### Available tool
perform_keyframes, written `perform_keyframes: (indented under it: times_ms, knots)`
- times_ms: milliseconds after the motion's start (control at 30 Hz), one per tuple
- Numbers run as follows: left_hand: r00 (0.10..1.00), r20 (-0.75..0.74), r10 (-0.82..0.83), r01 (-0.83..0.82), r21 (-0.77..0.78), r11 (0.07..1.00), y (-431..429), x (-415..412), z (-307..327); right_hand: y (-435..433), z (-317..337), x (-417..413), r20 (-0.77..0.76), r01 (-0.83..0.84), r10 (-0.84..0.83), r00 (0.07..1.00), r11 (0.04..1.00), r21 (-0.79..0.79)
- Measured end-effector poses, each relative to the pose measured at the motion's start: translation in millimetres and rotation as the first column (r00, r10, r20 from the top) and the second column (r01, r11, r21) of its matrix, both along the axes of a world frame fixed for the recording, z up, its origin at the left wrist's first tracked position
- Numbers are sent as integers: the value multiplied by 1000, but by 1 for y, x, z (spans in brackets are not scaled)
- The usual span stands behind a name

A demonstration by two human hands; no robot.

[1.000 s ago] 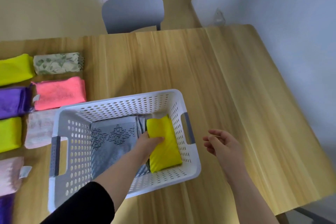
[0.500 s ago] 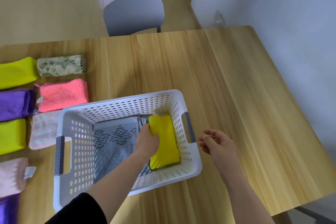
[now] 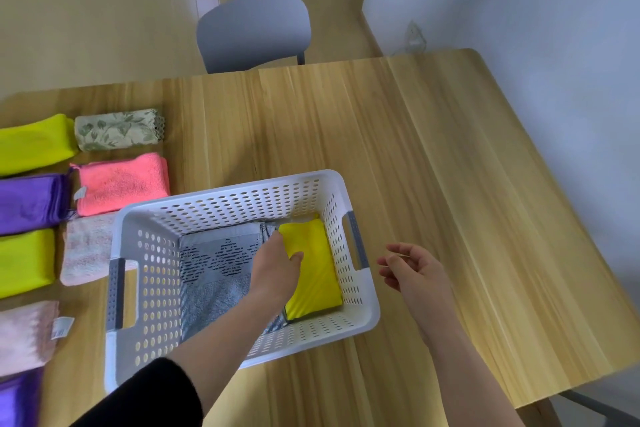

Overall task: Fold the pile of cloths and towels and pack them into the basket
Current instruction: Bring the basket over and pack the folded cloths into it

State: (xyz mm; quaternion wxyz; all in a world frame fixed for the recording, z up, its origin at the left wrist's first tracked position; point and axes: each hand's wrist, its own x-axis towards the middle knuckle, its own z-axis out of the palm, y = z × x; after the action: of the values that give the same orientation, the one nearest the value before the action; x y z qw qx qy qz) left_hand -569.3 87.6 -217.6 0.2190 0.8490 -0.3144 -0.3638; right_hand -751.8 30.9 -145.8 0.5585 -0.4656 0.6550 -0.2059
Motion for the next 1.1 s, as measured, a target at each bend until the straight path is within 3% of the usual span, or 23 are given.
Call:
perform_keyframes:
  times_ms: [67, 133, 200, 300, 500, 633, 833, 967, 1100]
  knots:
    - [998, 54, -30, 36, -116, 993, 3, 3, 16, -1, 2, 0, 10, 0, 0, 1000, 1000, -6]
    - [975, 153, -161, 183, -145, 972, 8, 4, 26, -2, 2, 1, 15, -2, 2, 1000, 1000, -4]
    - [859, 235, -455, 449, 81, 890, 9, 1, 22, 0, 0, 3, 10, -12, 12, 1000, 1000, 4]
    - [613, 202, -764, 669, 381, 638, 7, -2, -4, 1, -3, 4, 1, -14, 14, 1000, 1000, 17]
    - [488, 229, -842, 705, 465, 535, 5, 4, -40, 1, -10, -3, -11, 1, 0, 1000, 1000, 22]
    - [446, 255, -858, 726, 458, 514, 7, 7, -48, 2, -13, -8, -27, 1, 0, 1000, 1000, 30]
    - [478, 248, -843, 724, 431, 538, 6, 11, -27, -2, 0, 0, -12, -19, 19, 1000, 1000, -7]
    - [698, 140, -702, 683, 166, 712, 12, 16, 14, -4, 25, 9, 7, -41, 42, 999, 993, -108]
    - [873, 103, -476, 487, -132, 864, 37, 25, 49, 2, 54, 26, 7, -102, 107, 994, 969, -224]
